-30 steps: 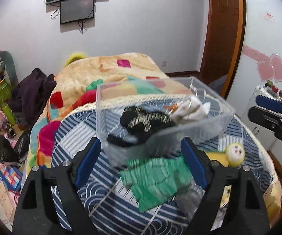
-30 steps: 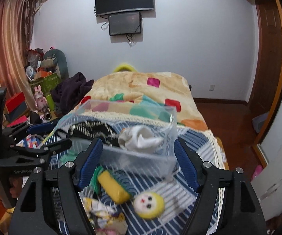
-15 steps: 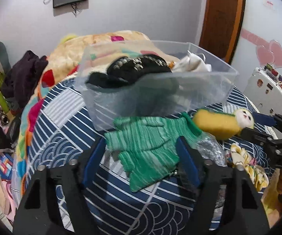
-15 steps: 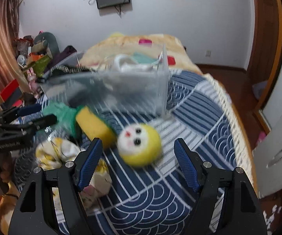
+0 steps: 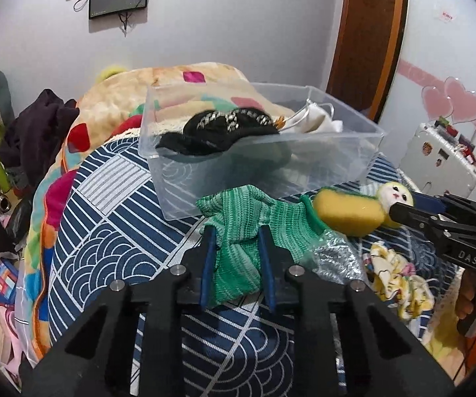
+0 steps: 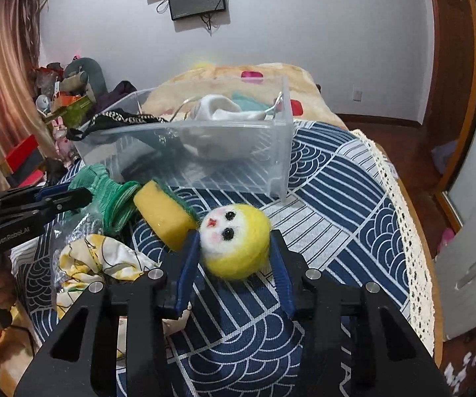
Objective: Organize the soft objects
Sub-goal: 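Grasp the green knit glove with the left tool while the right tool grasps the yellow doll ball, then place the glove into the box with the left tool while the right tool drops the ball in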
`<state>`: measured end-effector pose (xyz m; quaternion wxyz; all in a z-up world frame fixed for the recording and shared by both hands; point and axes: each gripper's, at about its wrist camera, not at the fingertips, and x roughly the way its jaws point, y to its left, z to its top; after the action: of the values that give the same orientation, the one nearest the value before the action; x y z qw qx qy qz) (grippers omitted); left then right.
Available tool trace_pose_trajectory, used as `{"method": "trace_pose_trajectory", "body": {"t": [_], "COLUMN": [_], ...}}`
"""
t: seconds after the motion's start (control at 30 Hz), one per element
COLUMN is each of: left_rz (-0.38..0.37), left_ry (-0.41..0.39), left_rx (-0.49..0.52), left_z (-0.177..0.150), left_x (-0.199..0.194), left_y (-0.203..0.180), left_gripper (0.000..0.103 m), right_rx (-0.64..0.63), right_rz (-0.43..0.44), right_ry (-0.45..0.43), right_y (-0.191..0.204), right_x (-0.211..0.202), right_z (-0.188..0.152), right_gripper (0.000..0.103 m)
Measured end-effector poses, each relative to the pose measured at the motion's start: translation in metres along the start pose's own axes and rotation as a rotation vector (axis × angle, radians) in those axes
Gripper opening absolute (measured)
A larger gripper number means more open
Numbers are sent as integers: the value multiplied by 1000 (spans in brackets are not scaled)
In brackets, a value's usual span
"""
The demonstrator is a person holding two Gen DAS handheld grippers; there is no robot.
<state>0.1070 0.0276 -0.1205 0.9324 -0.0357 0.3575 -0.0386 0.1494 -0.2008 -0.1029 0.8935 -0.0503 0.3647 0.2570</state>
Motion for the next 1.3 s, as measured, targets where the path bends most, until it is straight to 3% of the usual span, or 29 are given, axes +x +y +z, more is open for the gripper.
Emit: {"method": "trace_pose_trajectory", "body": {"t": [0.47, 0.8, 1.03, 1.3], "left_rz": [-25, 15, 72, 102], "left_ry": [-140, -231, -222, -140], "left_rx": [-9, -12, -3, -4], "left_z": [30, 65, 81, 87], "left_x": [-49, -58, -32, 13], "left_y": [-1, -4, -8, -3], "left_gripper": [22, 22, 22, 22], "right_rx": [-7, -41, -48, -70], "right_rz": [-1, 12, 35, 49], "right_ry": [-106, -203, -234, -179], "right_y": [6, 20, 29, 40], "right_x": [-28, -39, -27, 6], "right_z": [23, 57, 82, 96], "right_gripper": [39, 39, 39, 39]}}
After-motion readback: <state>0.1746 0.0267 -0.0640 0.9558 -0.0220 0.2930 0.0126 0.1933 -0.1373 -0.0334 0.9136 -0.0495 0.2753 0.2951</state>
